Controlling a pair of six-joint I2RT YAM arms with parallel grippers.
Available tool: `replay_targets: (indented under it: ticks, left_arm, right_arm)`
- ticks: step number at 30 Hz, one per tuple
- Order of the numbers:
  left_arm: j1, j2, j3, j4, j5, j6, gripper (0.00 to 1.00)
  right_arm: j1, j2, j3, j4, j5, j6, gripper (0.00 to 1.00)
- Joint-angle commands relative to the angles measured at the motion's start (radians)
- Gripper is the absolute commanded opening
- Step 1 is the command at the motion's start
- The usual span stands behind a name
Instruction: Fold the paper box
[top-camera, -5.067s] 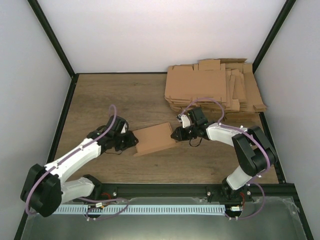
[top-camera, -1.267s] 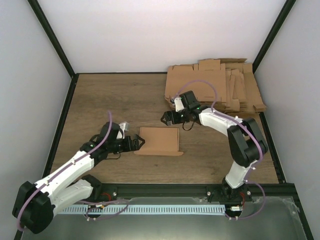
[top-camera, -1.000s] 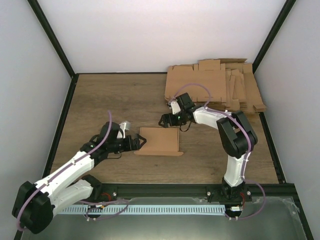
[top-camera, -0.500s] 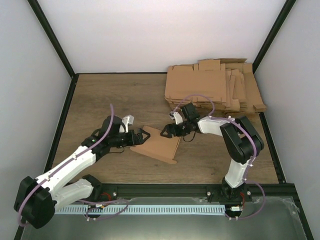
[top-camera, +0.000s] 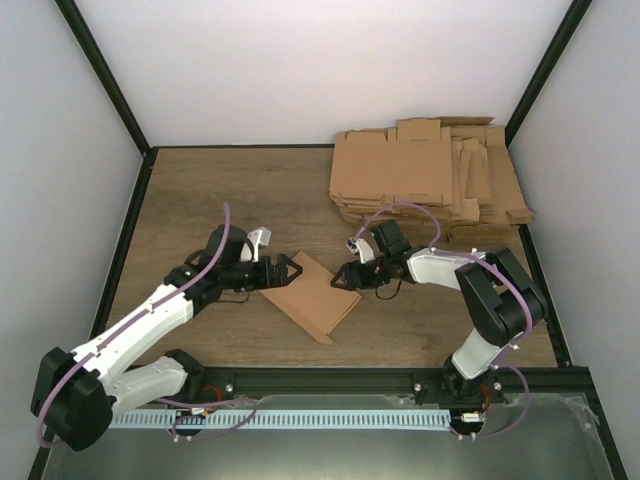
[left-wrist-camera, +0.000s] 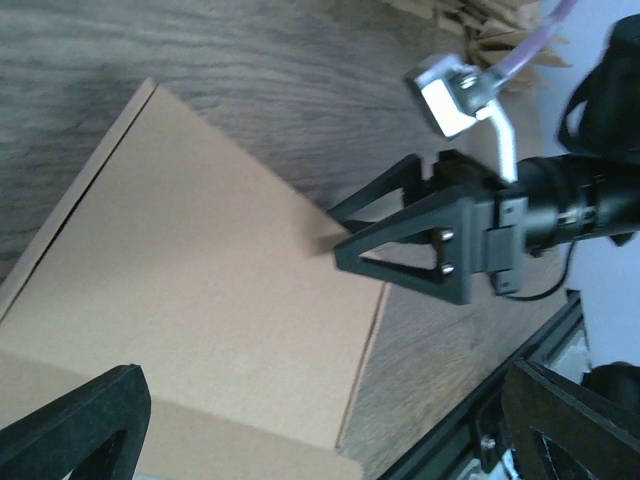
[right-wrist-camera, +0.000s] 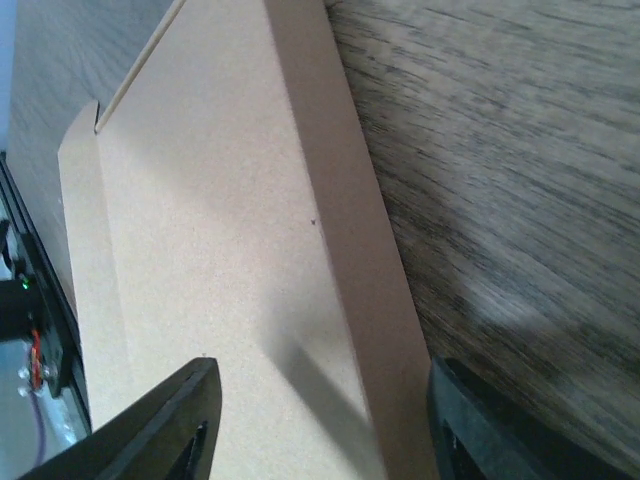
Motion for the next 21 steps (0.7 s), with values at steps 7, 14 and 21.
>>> replay_targets:
  ticks: [7, 14, 21]
  left_arm:
    - [-0.004, 0.004, 0.044, -0.061, 0.043, -0.021, 0.99]
    - [-0.002, 0.001, 0.083, -0.088, 0.034, -0.009, 0.99]
    - [-0.001, 0.019, 0.083, -0.093, 0.036, 0.002, 0.99]
  right_arm:
    - [-0.057, 0.046, -0.023, 0.122, -0.116, 0.034, 0.40]
    - [-0.097, 0.122, 0.003, 0.140, -0.211, 0.014, 0.32]
    - [-0.119, 0.162, 0.013, 0.122, -0.210, -0.006, 0.29]
